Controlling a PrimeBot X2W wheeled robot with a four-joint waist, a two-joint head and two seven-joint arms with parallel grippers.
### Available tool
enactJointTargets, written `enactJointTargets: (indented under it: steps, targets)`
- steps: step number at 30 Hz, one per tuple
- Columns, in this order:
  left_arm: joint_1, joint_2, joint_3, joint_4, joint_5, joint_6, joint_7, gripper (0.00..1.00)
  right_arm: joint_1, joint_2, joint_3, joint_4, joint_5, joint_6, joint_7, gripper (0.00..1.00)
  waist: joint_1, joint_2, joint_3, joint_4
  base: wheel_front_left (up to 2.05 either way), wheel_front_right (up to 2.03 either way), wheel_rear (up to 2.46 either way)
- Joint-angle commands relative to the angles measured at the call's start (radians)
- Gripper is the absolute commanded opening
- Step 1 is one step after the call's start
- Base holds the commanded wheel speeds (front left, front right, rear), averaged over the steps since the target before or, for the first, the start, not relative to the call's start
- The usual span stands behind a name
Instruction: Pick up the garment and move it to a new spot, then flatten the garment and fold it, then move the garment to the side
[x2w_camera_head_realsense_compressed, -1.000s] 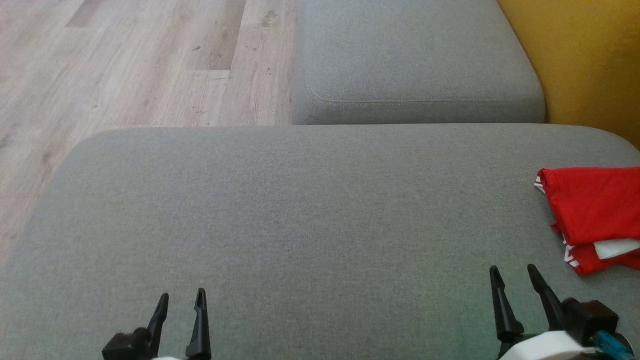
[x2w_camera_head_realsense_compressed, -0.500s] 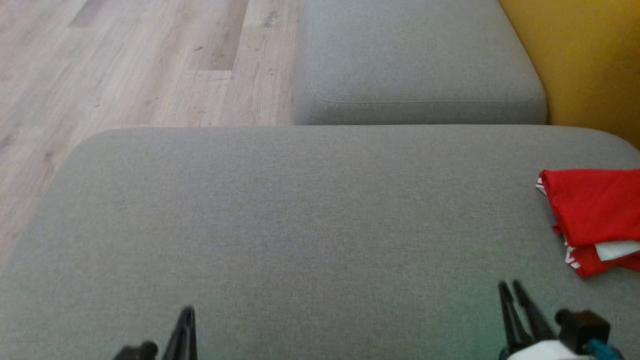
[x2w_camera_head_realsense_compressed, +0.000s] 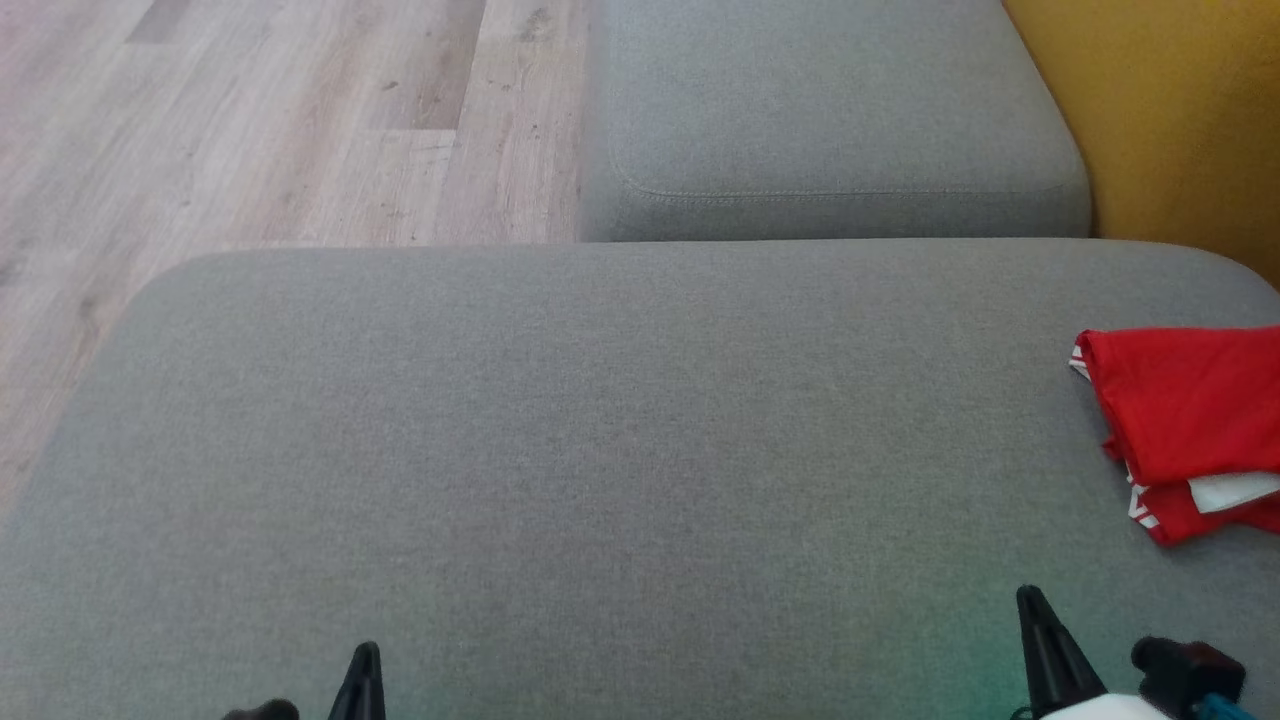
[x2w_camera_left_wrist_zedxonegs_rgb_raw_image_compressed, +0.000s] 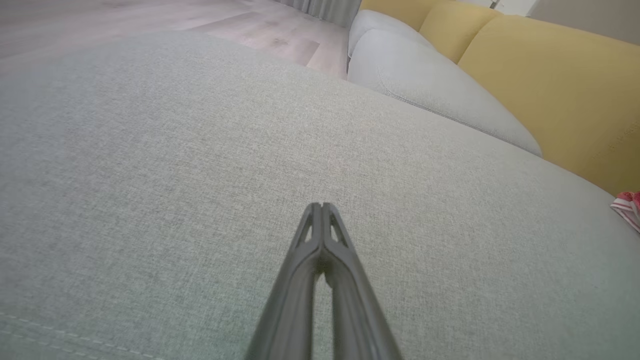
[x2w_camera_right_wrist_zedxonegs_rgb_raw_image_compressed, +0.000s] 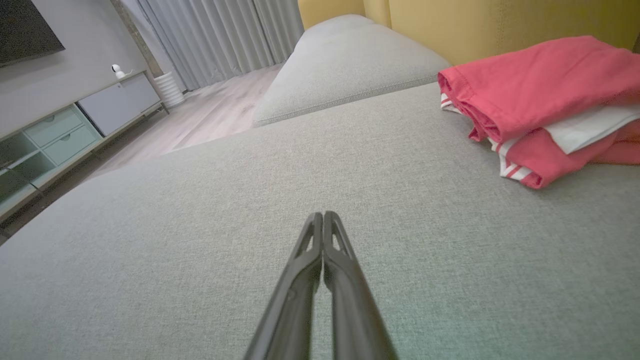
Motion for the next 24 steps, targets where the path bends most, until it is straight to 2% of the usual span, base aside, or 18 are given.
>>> enactJointTargets:
  steps: [1, 24]
  targets:
    - [-0.054, 0.001, 0.030, -0.026, -0.014, -0.006, 0.003, 0.00, -0.053, -0.001, -0.006, -0.028, 0.024, 0.001, 0.003, 0.00, 0.0000, -0.0001, 0.001, -0.001, 0.00, 0.00, 0.00]
    - [-0.092, -0.049, 0.151, -0.024, -0.181, -0.075, 0.064, 0.00, -0.111, -0.003, -0.028, -0.019, 0.292, 0.002, 0.040, 0.00, 0.0000, -0.0001, 0.028, -0.016, 0.00, 0.00, 0.00]
